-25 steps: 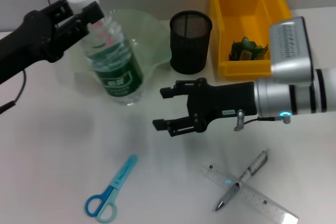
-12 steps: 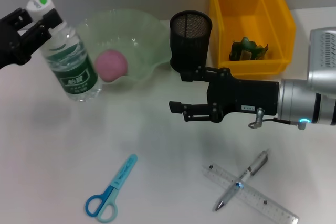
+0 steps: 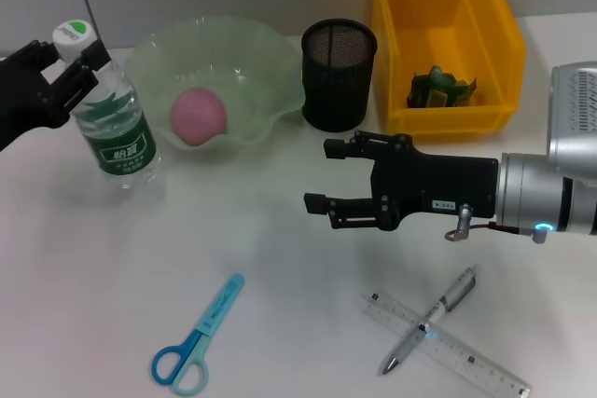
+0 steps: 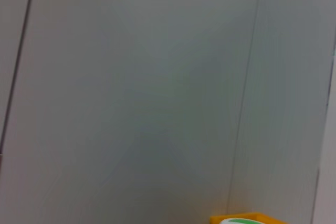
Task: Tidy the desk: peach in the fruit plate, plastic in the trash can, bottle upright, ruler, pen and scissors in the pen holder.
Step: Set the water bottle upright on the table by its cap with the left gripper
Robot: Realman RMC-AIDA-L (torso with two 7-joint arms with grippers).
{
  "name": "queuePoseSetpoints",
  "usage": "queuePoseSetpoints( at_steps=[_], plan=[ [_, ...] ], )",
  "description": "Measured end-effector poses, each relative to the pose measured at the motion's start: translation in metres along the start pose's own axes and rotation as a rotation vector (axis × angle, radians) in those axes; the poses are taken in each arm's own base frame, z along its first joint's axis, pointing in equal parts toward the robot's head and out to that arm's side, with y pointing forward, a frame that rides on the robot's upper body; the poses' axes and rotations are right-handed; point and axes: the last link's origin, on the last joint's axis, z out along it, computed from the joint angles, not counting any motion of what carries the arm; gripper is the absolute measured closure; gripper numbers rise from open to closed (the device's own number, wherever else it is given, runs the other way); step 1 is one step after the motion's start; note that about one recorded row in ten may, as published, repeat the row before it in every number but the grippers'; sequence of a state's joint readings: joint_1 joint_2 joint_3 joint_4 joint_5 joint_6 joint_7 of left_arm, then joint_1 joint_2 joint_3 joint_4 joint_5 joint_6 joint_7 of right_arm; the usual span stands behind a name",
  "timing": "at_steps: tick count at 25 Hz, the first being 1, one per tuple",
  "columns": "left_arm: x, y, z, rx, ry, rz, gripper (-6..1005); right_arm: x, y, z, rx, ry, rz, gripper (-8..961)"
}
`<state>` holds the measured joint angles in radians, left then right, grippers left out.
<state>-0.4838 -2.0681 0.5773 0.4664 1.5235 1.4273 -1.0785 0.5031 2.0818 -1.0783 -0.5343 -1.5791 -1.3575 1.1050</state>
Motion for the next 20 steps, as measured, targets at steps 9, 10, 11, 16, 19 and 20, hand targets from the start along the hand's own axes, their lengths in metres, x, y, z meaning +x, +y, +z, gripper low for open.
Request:
queuePoseSetpoints(
  at_steps=[9,10,11,16,19,20],
  plan=[
    [-0.009,-0.001,0.003,0.026,-0.030,0.033,487,0.005,-0.002,-0.001,0.017,0.023,0.005,139],
    [-0.009,-0.002,0.003,0.030,-0.034,0.033,486,0.005,-0.002,-0.001,0.019,0.027,0.005,139],
    [-0.011,-0.002,0.004,0.034,-0.046,0.037,485,0.007,-0.003,-0.001,0.023,0.039,0.005,139],
    [-0.014,-0.001,0.005,0.034,-0.056,0.042,480,0.009,-0.002,-0.001,0.022,0.054,0.011,138],
    [-0.016,0.000,0.005,0.034,-0.057,0.039,477,0.009,-0.003,-0.001,0.022,0.054,0.014,138],
    [-0.016,0.000,0.005,0.034,-0.058,0.038,476,0.009,-0.003,-0.001,0.022,0.054,0.014,138]
  ],
)
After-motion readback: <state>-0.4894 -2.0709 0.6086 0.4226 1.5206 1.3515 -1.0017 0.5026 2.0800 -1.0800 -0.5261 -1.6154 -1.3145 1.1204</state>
